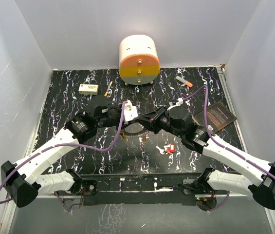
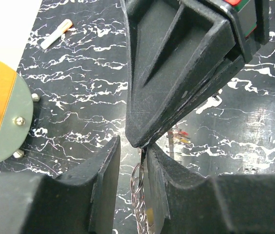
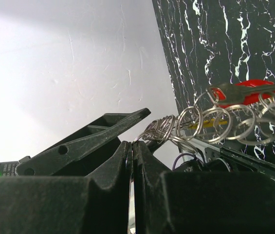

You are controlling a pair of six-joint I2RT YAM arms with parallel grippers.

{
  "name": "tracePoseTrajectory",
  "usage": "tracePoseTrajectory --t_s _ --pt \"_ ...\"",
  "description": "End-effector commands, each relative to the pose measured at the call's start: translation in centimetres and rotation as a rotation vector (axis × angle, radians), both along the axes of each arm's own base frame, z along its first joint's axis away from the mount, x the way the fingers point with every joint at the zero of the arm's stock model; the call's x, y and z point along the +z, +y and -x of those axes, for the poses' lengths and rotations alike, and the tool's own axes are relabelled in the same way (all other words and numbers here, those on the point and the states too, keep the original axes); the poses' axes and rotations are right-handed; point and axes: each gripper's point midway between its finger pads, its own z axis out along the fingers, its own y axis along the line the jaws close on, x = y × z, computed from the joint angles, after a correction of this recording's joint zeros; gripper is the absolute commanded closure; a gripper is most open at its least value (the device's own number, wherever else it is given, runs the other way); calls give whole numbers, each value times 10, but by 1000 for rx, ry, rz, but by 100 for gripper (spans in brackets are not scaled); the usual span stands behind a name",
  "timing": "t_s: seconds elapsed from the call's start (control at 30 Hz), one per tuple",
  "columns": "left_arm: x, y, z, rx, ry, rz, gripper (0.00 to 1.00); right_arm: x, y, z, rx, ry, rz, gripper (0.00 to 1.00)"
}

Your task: Put the keys on the keyring

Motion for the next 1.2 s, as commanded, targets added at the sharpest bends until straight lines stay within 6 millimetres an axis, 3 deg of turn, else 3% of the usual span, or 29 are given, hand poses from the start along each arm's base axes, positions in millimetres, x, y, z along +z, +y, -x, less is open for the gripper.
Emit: tracePoseTrajectory --t_s 0.0,0.2,0.43,0.6,0.97,1.17 --pt "29 -5 7 -31 -15 60 72 42 0 1 -7 -84 -120 92" --pt "24 -5 7 -33 -10 53 74 44 2 0 0 -86 -125 92" --pt "15 -4 6 -32 -3 40 87 46 1 1 -2 -91 -132 92" --pt "8 -4 6 -28 0 37 88 47 0 2 -5 -93 -138 92" --pt "11 -9 6 -44 8 56 95 45 0 2 -6 -88 -148 92" --pt "11 -5 -3 32 10 79 100 47 1 1 -3 -94 -154 92"
